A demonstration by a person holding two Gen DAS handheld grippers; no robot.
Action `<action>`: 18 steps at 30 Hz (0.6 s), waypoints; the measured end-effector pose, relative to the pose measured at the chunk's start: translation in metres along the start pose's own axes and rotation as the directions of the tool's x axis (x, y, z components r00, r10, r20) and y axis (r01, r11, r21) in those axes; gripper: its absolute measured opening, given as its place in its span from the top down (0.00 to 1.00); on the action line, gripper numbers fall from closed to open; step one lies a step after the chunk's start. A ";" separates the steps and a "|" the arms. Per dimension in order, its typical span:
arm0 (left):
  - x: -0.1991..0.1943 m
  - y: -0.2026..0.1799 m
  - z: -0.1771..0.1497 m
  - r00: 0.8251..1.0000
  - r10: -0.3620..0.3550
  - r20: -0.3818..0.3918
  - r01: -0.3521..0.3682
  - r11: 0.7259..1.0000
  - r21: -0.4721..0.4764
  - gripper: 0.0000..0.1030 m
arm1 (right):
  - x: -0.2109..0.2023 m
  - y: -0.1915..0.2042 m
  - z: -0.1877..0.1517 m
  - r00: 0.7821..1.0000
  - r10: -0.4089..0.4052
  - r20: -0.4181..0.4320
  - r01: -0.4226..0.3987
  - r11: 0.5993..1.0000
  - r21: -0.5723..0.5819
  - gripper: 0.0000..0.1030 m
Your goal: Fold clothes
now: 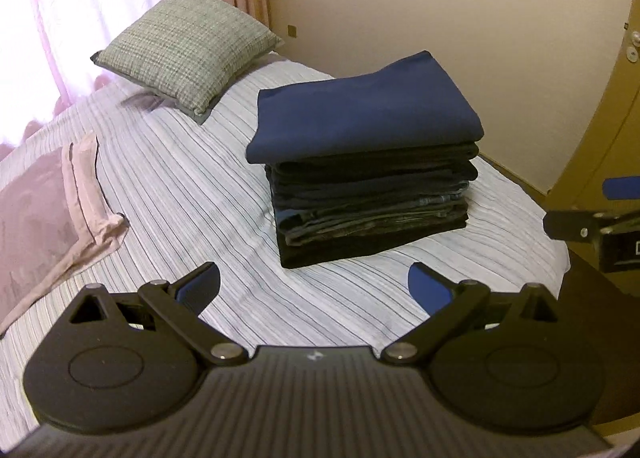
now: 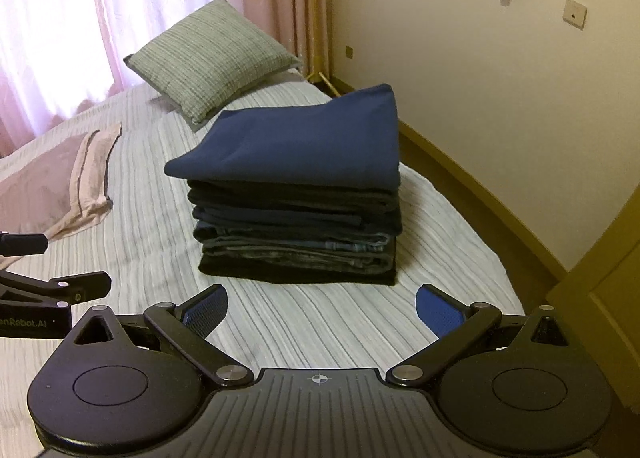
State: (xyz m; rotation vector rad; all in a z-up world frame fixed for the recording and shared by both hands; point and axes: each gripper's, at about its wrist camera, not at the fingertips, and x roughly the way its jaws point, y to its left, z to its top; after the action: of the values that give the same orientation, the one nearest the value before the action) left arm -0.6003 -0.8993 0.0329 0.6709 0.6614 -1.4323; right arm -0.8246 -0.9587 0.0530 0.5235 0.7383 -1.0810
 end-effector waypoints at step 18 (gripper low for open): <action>0.010 -0.021 0.002 1.000 -0.012 -0.015 0.013 1.000 0.014 0.02 | -0.003 -0.008 -0.012 0.999 -0.013 -0.044 0.015 0.998 0.059 0.00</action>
State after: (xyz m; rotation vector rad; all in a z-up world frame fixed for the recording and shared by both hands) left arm -0.6214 -0.9075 0.0262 0.6900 0.6691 -1.4457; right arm -0.8364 -0.9515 0.0475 0.5948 0.7503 -1.1101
